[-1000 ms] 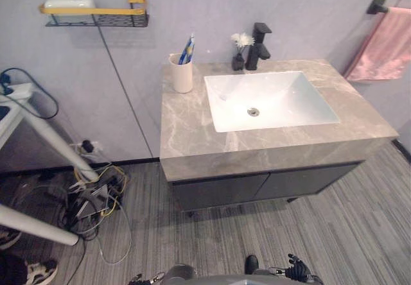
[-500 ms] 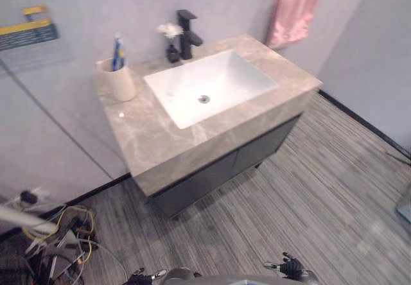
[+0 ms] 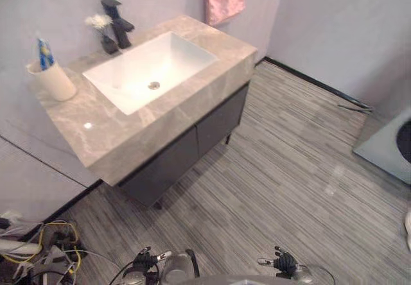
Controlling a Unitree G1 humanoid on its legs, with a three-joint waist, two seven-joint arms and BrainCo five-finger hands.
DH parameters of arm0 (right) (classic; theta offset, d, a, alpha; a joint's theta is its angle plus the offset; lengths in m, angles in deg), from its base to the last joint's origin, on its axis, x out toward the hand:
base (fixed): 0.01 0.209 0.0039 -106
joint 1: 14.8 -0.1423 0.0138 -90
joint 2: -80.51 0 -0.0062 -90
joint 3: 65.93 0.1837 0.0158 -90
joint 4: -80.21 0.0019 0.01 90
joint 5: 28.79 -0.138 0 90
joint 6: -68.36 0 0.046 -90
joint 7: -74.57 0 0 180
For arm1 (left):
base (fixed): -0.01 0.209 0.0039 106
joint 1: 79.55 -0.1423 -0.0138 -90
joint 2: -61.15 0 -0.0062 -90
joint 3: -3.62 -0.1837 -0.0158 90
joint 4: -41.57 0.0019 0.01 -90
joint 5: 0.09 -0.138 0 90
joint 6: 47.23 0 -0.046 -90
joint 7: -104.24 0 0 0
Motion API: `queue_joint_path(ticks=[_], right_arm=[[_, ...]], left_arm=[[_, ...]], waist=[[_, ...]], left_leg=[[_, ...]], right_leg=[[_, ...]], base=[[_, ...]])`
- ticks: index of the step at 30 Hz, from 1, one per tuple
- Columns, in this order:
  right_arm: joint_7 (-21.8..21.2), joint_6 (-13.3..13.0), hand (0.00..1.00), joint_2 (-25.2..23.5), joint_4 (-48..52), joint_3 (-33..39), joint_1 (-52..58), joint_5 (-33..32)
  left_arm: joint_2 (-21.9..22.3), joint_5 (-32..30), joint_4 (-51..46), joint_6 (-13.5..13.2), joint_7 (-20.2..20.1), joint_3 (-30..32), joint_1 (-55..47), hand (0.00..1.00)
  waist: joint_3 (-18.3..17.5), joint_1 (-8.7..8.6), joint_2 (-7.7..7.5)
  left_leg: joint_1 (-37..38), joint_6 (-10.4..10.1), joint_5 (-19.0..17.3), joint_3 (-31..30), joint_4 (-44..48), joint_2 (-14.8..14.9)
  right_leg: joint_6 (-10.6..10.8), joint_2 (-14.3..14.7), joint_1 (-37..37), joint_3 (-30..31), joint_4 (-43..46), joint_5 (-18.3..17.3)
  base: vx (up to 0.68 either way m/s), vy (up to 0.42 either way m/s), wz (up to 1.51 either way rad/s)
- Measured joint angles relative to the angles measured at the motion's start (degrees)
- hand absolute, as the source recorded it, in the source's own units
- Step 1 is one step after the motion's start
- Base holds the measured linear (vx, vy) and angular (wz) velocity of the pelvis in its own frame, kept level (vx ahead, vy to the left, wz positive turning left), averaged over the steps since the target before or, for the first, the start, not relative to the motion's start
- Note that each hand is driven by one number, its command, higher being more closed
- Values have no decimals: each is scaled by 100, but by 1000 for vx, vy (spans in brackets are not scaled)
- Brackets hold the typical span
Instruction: Organize washtable
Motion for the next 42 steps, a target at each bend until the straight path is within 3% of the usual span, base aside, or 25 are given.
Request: queue_joint_path(ticks=[1, 2, 3, 4, 5, 8, 10, 12, 15, 18, 20, 22, 24, 26, 28, 29, 30, 31, 32, 34, 36, 38, 40, 41, 42], right_arm=[[19, 2, 0, 21, 2, 73, 12, -99], [73, 13, 0, 88, -6, 152, 2, -127], [76, 18, 0, 124, -17, 223, 8, -136], [79, 24, 0, 206, -51, 410, 133, -184], [79, 23, 0, 255, -46, 598, 206, -202], [73, 56, 0, 240, -45, 871, 501, -274], [67, 65, 0, 257, -36, 915, 651, -271], [71, 58, 0, 153, -37, 931, 789, -278], [6, 66, 0, -35, -46, 901, 962, -269], [-70, 62, 0, -28, -42, 923, 883, -264], [-80, 29, 0, -14, 9, 932, 756, -272], [-107, 30, 0, -5, 10, 935, 650, -275], [-107, 28, 0, 18, 5, 938, 619, -275], [-103, 30, 0, 83, -1, 895, 488, -273], [-91, 33, 0, 147, -6, 868, 382, -267], [-88, 42, 0, 110, -2, 812, 360, -266], [-80, 37, 0, 92, -4, 780, 371, -263], [-62, 50, 0, 41, -9, 760, 417, -248], [-51, 71, 0, 80, -60, 791, 490, -230], [-54, 52, 0, 185, -75, 820, 496, -229], [-53, 62, 0, 244, -124, 990, 495, -231], [-51, 47, 0, 200, -167, 990, 494, -238], [-50, 26, 0, 105, -172, 985, 472, -285], [-44, 2, 0, 44, -181, 984, 480, -300], [-40, -7, 0, 24, -173, 967, 488, -331]], left_arm=[[53, 40, -62, -44, -5, 95, -117, 0], [52, 93, -67, -56, -43, 148, -146, 0], [48, 103, -65, -41, -71, 156, -148, 0], [79, 124, -61, -10, -103, 189, -188, 0], [143, 126, -53, -12, -104, 272, -242, 0], [451, 126, 1, 20, -103, 757, -490, 0], [559, 126, 217, 67, -98, 835, -794, 0], [567, 122, 311, 65, -101, 926, -932, 0], [256, 122, 165, 63, -85, 837, -991, 0], [203, 129, 130, 60, -105, 632, -849, 0], [209, 132, 142, 67, -130, 555, -825, 0], [204, 130, 187, 80, -215, 525, -844, 0], [201, 127, 220, 101, -268, 516, -851, 0], [179, 114, 383, 102, -294, 531, -722, 0], [215, 159, 415, 109, -326, 531, -595, 0], [215, 209, 406, 85, -327, 540, -584, 0], [203, 229, 396, 68, -316, 569, -579, 0], [161, 324, 394, 56, -302, 656, -583, 0], [207, 367, 414, 58, -281, 823, -548, 0], [365, 381, 404, -1, -227, 922, -538, 0], [493, 419, 428, -17, -224, 1015, -533, 0], [492, 416, 505, -6, -231, 1038, -515, 0], [365, 422, 489, 8, -223, 1089, -515, 0], [325, 438, 485, 20, -215, 1169, -544, 0], [319, 528, 471, 38, -215, 1294, -577, 0]], waist=[[23, 32, 11], [79, 59, -9], [83, 60, -24], [87, 59, -14], [110, 88, 34], [167, 108, 275], [19, 136, 496], [-167, 101, 279], [-606, 91, -169], [-702, 118, -243], [-725, 111, -182], [-721, 83, -137], [-668, 42, -45], [-661, -92, 76], [-601, -70, 193], [-620, -90, 147], [-623, -118, 99], [-632, -239, -45], [-643, -266, -3], [-591, -375, 181], [-570, -368, 348], [-587, -413, 328], [-526, -411, 70], [-481, -412, -10], [-411, -411, 3]], left_leg=[[-180, -10, 101, -506, 486, 24], [-342, -372, -177, -1339, 686, -325], [-340, -509, -320, -1656, 555, -589], [-380, -619, -409, -2163, 32, -1065], [-430, -669, -373, -2536, -754, -1323], [-427, -806, -208, -3145, -2104, -1329], [-488, -729, -140, -2995, -1725, -1108], [-485, -641, -85, -2740, -1523, -1201], [-371, -490, 10, -2644, -1973, -1717], [-334, -306, 63, -2486, -1974, -1968], [-118, -201, 31, -2241, -2113, -1904], [290, -30, 75, -1702, -2333, -1662], [837, 105, 63, -1216, -2566, -1408], [1318, 71, 42, -677, -2746, -999], [1648, 18, 9, -188, -2767, -631], [1792, -2, 0, 157, -2774, -561], [1878, -47, -28, 282, -2766, -574], [2048, -263, -167, 359, -2707, -725], [2117, -437, -338, 349, -2518, -710], [2049, -513, -432, 278, -2585, -607], [2117, -604, -243, 252, -2838, -462], [2138, -667, -202, 239, -2737, -358], [1905, -753, -257, 260, -1895, -197], [1658, -749, -325, 247, -1085, -38], [1292, -563, -297, 217, 7, 219]], right_leg=[[-70, 108, -84, 338, 173, -41], [-198, 117, -216, 791, 360, -104], [-264, 102, -263, 1014, 391, -108], [-348, 68, -354, 1379, 364, -91], [-393, 72, -435, 1614, 261, -64], [-296, 167, -500, 1976, 136, 21], [-207, 454, -381, 2526, 147, 9], [11, 280, -345, 2802, 191, -63], [273, -277, -456, 2731, 241, -372], [385, -532, -575, 2759, 645, -547], [392, -475, -889, 3045, 1322, -548], [629, -331, -1327, 3093, 2328, -406], [558, -532, -1467, 2254, 2693, -387], [355, -837, -1663, 548, 2565, -538], [344, -758, -1711, -583, 1798, -433], [294, -554, -1651, -980, 836, 106], [166, -438, -1606, -950, 314, 522], [-132, -427, -1573, -718, -59, 1655], [-371, -383, -1416, -666, -210, 1283], [-373, -259, -1311, -597, -401, 1306], [-399, -68, -1212, -555, -469, 1229], [-391, 34, -1178, -523, -434, 1096], [-374, 80, -1206, -341, -221, 797], [-417, 125, -1209, -237, -124, 689], [-466, 263, -1172, -88, -35, 598]], base=[[-241, -171, -184], [-156, -58, -159], [-72, 20, -163], [17, 38, -149], [57, 55, -146], [186, 135, -146], [269, 173, -149], [300, 144, -76], [417, 21, 26], [357, 34, 18], [259, -13, -64], [301, -111, -133], [306, -189, -147], [236, -180, -153], [168, -143, -182], [131, -154, -176], [132, -260, -123], [182, -342, -76], [210, -314, -65], [181, -205, -29], [135, -153, -14], [76, -161, -12], [-22, -203, -33], [-122, -153, -57], [-201, -202, -111]])
